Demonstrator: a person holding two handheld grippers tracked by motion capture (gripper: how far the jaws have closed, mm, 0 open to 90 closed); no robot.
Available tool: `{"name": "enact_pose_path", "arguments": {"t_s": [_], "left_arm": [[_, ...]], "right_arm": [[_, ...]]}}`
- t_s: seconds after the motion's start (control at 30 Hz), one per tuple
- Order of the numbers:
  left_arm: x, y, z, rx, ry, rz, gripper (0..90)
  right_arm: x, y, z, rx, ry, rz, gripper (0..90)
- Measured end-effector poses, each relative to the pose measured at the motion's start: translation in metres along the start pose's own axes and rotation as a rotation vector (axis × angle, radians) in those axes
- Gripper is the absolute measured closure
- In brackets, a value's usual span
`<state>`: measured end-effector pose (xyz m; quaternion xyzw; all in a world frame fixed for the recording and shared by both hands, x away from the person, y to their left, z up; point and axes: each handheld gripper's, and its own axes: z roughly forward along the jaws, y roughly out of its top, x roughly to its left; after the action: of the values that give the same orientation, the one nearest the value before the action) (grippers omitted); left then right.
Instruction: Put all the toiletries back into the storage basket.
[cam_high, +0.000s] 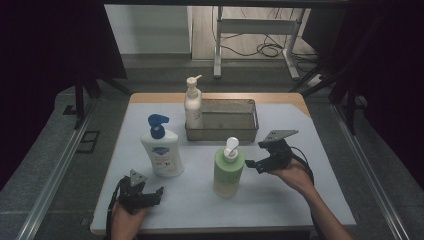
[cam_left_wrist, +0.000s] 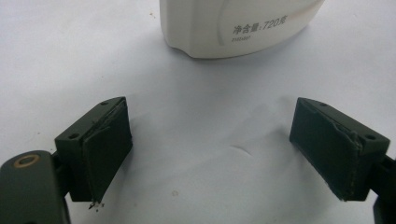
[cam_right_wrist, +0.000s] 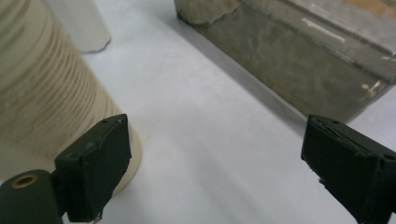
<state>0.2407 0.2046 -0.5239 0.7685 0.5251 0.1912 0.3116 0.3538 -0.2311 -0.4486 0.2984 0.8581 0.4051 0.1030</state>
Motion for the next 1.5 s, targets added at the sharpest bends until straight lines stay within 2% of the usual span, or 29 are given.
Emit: {"name": "enact_pose_path", "arguments": {"t_s": [0.33, 0.6, 0.97, 1.5], "left_arm": [[0.0, 0.0, 0.0, 0.0, 0.0, 0.0, 12.4], [0.0, 0.0, 0.0, 0.0, 0.0, 0.0, 12.4], [0.0, 0.0, 0.0, 0.0, 0.0, 0.0, 12.4], [0.0, 0.0, 0.0, -0.003, 0.0, -0.004, 12.4]], "right_arm": [[0.017, -0.028, -0.007, 0.0, 0.021, -0.011, 0.0], [0.041, -0.033, -0.009, -0.001, 0.075, -0.055, 0.0], [0.066, -0.026, -0.006, -0.011, 0.136, -0.094, 0.0], [0.083, -0.001, 0.002, -0.047, 0.161, -0.122, 0.0]]}}
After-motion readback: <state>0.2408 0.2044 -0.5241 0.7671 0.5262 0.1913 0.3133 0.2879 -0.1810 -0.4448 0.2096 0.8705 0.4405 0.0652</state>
